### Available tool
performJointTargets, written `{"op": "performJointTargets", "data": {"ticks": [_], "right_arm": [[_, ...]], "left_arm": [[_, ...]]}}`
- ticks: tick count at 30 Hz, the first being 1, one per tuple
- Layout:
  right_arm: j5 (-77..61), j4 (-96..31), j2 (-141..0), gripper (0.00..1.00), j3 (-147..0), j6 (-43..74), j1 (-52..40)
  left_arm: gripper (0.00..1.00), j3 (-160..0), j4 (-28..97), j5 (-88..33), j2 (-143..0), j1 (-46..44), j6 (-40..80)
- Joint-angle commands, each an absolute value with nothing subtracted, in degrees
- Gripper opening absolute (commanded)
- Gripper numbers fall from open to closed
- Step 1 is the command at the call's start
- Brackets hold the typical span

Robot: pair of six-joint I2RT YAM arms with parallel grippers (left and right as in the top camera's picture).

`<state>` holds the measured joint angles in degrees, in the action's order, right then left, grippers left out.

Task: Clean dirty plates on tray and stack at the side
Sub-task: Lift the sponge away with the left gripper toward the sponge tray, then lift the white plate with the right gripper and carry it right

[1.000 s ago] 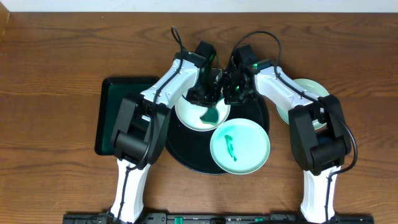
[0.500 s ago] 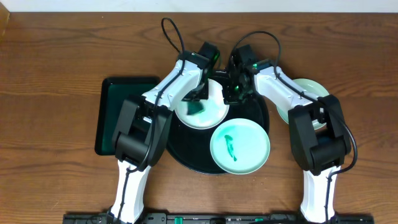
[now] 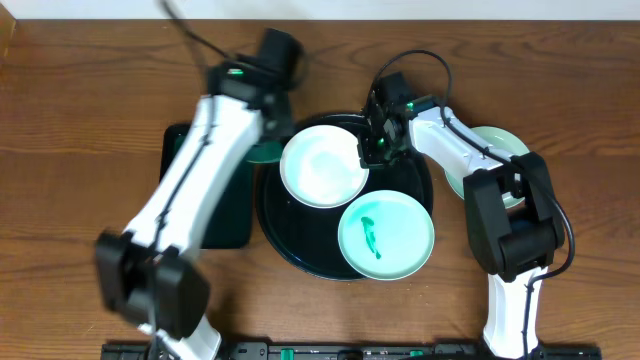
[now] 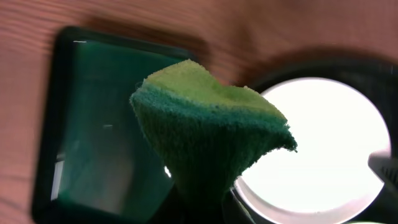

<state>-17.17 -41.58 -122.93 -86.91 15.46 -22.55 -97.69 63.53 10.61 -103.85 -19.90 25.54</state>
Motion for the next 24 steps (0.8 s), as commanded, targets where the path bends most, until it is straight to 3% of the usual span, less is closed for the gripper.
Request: {"op": "performJointTargets", "data": {"ticks": [1,5,13,24], "right_arm": [[-16.08,-43.35,-122.91,0.01,-87.66,13.52,-22.87],[-9.28,-47.18,-120.38,0.01,-90.63,13.06,-24.25],[15.75,-50.33,-112.27,0.01,-93.14,13.06,-31.55],[52.73,-52.47,-105.21,0.01,-93.14,12.99,-45.39]], "left_arm": [[0.07,-97.65,65.39,9.1,-98.0,-13.26,24.88],[0.07,-97.62,67.75,6.57,-95.31,-6.59,18.26],[0.07,-97.6,68.25,-6.09,-95.9,5.21,17.85],[0.07,-97.58,67.16,-6.83,-96.12,6.74,17.8]]}}
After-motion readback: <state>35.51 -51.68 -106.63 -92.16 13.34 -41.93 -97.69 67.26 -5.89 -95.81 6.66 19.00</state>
